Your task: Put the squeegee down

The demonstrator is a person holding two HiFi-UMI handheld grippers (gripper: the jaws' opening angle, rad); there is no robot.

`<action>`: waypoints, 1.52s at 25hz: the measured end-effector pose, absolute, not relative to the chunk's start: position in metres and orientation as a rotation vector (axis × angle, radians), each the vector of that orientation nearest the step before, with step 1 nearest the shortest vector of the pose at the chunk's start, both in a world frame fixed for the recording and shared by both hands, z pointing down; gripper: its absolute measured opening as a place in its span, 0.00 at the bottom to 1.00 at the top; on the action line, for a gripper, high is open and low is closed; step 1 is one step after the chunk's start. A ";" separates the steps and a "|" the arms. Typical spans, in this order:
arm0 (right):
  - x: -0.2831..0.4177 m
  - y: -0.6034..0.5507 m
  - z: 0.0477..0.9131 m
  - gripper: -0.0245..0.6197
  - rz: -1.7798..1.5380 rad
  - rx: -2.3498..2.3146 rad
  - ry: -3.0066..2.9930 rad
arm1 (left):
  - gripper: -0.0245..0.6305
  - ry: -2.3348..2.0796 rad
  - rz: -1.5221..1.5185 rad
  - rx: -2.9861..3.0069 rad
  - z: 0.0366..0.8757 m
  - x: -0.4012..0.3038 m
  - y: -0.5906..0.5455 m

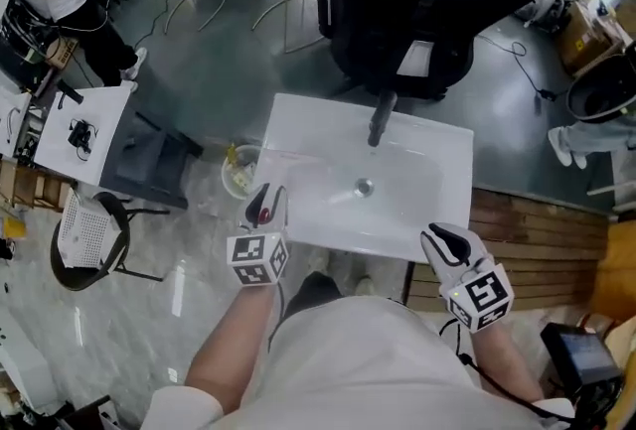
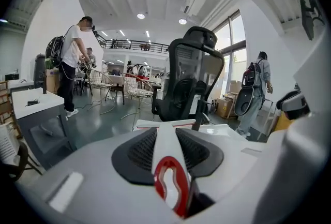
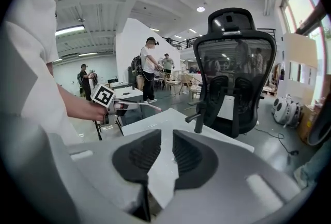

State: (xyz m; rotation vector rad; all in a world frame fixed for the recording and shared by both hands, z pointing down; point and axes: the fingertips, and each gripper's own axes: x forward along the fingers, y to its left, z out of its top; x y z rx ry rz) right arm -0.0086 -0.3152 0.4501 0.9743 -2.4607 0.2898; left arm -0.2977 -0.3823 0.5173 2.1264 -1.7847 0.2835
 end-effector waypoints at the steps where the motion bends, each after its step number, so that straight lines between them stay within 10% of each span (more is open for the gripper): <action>1: -0.013 -0.320 0.450 0.13 0.294 0.987 -2.451 | 0.22 -1.777 0.289 2.130 0.521 -0.302 -0.394; 38: -0.004 -0.329 0.463 0.13 0.448 1.296 -2.219 | 0.31 -1.672 0.747 2.050 0.666 -0.327 -0.508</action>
